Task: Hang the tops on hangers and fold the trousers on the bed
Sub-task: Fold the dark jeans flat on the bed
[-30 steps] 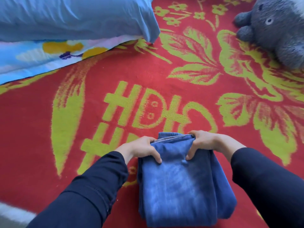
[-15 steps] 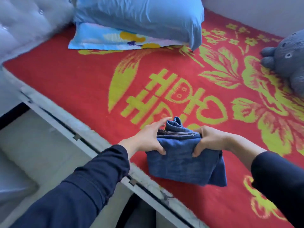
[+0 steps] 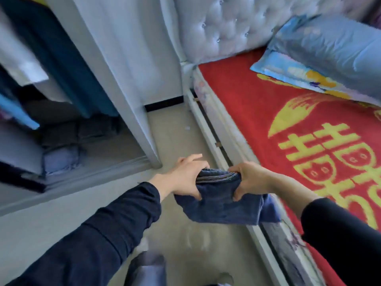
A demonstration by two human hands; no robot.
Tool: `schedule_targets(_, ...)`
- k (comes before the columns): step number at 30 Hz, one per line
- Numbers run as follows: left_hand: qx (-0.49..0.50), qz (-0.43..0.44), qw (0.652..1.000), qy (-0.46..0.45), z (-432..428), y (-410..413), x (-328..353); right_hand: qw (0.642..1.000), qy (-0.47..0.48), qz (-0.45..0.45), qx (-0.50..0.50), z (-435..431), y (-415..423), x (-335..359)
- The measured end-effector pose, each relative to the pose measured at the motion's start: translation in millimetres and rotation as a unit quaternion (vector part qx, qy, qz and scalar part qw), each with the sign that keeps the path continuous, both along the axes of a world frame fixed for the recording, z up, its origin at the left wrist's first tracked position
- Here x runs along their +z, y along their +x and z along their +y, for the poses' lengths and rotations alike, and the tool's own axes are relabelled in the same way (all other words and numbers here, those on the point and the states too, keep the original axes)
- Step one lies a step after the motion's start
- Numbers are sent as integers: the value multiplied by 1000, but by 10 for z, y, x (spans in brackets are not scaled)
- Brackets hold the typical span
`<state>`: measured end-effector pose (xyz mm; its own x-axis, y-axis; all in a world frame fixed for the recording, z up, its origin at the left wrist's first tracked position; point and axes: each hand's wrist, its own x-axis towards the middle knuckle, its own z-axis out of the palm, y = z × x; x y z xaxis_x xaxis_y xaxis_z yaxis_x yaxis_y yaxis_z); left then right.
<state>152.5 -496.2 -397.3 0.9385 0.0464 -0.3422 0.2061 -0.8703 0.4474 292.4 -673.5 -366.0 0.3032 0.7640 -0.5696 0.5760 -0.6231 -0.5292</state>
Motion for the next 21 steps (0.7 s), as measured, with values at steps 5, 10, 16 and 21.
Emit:
schedule_targets(5,100,32,994,2,1344,-1047,-32,995,4,-27,94,1628,-773,-261)
schedule_targets(10,170,32,985,4,2891,-2140,-426,986,6,-60,153,3353,-1656,-695)
schedule_targets(16,222,22,974,36,4469,-2983,-1243,972,20,-119,200,5077,-2403,-1504)
schedule_targets(21,240,5,968,72,5412,-3022,-2121,969,31,-156,191,6017,-2545,-2350)
